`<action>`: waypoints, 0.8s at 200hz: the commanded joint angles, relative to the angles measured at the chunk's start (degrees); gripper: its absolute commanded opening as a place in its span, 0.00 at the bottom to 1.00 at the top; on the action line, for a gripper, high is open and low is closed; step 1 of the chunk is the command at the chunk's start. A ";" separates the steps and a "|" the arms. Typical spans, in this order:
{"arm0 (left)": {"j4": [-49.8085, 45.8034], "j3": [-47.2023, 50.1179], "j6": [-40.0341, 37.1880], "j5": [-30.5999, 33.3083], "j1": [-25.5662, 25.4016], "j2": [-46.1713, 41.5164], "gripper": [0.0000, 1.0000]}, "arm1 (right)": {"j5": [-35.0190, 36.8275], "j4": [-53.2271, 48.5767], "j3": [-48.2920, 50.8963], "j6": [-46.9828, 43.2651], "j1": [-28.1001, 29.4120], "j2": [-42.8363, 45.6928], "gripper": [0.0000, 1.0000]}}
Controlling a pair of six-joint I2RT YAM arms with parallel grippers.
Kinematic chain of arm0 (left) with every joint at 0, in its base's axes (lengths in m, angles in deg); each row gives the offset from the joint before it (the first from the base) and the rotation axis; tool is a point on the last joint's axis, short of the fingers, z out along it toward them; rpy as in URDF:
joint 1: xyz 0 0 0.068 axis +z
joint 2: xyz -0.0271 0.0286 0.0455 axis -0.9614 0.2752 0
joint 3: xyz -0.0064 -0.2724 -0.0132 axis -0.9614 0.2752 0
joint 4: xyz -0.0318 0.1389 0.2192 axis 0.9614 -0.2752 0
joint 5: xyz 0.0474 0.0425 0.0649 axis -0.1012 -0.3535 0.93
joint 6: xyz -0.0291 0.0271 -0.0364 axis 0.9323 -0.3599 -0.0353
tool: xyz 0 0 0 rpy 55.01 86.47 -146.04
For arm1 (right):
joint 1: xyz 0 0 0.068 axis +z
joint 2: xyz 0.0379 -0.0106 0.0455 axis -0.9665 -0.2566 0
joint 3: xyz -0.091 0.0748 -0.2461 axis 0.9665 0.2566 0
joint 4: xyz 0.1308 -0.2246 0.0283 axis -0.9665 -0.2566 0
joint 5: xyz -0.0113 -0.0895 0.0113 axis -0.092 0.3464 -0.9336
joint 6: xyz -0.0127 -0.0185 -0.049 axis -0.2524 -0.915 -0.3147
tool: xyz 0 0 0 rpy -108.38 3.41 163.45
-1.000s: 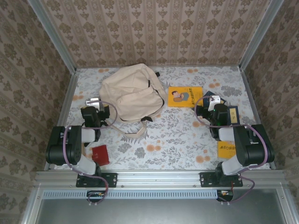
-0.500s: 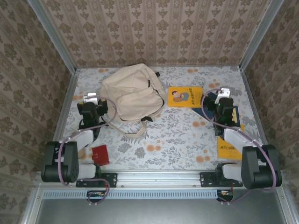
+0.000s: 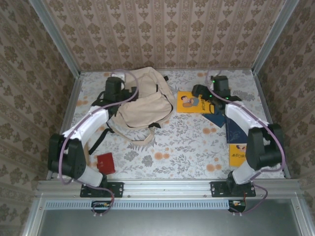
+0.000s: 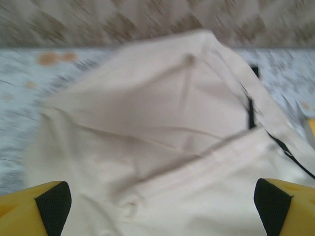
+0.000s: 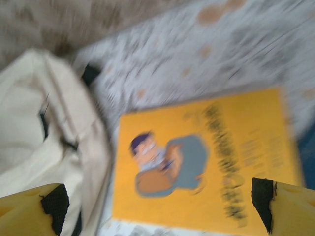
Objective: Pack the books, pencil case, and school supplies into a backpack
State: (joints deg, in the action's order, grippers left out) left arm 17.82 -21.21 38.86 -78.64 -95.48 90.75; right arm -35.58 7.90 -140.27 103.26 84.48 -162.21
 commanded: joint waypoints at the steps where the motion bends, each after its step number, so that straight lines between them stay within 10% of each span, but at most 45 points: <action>1: -9.88 -4.83 4.97 -5.35 -2.98 5.63 1.00 | -10.90 -4.68 -4.20 2.39 3.50 -5.08 1.00; 160: -12.85 -9.17 17.05 -15.37 0.16 21.49 0.62 | -3.94 -24.31 -46.85 0.77 10.32 -43.16 0.55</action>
State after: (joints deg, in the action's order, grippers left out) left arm 5.69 -28.70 54.40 -93.11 -96.28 110.81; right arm -41.77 -11.29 -182.19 104.42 94.88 -201.66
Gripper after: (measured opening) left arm 0.633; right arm 0.578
